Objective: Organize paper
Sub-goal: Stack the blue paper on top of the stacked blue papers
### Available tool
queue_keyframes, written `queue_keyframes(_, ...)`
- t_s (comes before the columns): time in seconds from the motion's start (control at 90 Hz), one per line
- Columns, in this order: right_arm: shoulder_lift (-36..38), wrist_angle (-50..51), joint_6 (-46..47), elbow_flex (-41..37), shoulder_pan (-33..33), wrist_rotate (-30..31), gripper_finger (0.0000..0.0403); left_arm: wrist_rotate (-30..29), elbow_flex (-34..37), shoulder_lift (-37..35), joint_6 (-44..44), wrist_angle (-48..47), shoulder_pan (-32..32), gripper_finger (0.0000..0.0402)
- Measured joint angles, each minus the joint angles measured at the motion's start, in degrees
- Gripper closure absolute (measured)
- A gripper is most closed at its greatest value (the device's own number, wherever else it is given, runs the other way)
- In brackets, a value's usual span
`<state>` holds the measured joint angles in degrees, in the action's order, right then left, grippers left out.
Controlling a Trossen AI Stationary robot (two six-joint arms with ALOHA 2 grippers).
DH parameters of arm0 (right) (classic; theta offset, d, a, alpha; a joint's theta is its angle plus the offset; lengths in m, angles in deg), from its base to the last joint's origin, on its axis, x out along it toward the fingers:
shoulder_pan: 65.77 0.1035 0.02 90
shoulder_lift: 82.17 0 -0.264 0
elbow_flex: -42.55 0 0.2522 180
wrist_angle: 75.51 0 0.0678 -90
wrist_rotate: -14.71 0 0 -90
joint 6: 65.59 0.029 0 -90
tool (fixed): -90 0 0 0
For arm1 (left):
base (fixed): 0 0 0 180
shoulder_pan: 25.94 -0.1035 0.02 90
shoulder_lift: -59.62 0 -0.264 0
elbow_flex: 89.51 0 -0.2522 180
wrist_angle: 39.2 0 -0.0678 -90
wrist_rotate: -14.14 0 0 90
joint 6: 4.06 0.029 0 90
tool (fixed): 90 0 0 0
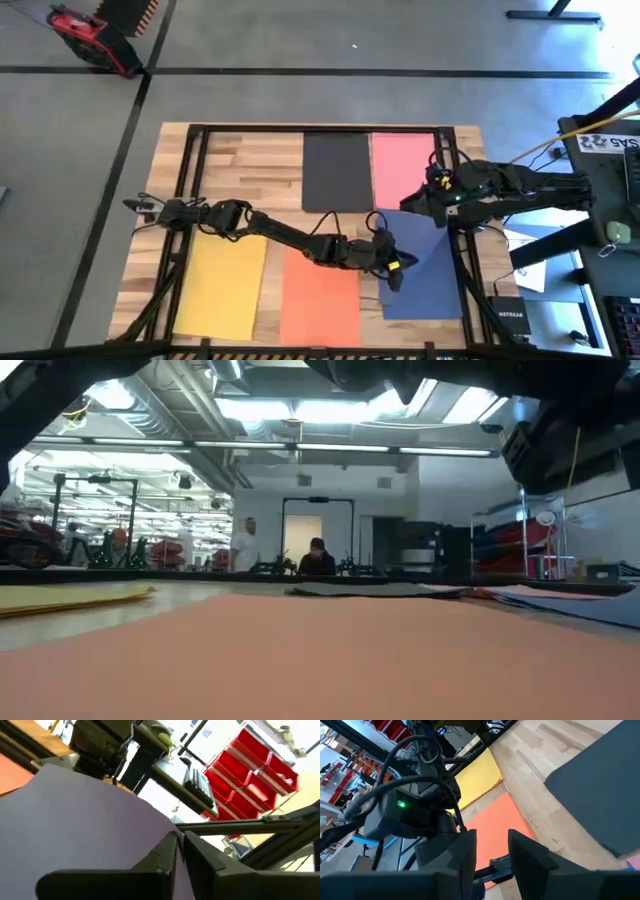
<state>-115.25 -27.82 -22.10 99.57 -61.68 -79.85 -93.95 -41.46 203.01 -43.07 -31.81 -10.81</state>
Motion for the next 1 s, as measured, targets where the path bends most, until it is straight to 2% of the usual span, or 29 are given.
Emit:
queue_keyframes(0.3, 0.0, 0.0, 0.1, 0.0, 0.0, -0.8, 0.0301, 0.1, 0.0, 0.0, -3.1, 1.0, 0.1, 0.0296)
queue_keyframes(0.522, 0.0, 0.0, 0.1, 0.0, 0.0, -1.0, 0.0301, -0.1, 0.0, 0.0, -1.6, -0.1, 0.0, 0.028)
queue_keyframes(0.656, 0.0, 0.3, -0.2, 0.0, 0.0, -1.3, 0.0301, -0.1, 0.1, -1.5, 2.2, -5.9, -0.4, 0.0307)
queue_keyframes(0.833, 0.0, 3.3, -1.4, 0.0, 0.0, -1.4, 0.0312, 2.3, 0.1, -6.6, 6.2, -17.3, -1.9, 0.039)
queue_keyframes(1.0, -0.2, 6.2, -3.5, 0.0, 0.0, -0.4, 0.0363, 5.4, 0.1, -12.0, 11.2, -27.8, -3.1, 0.04)
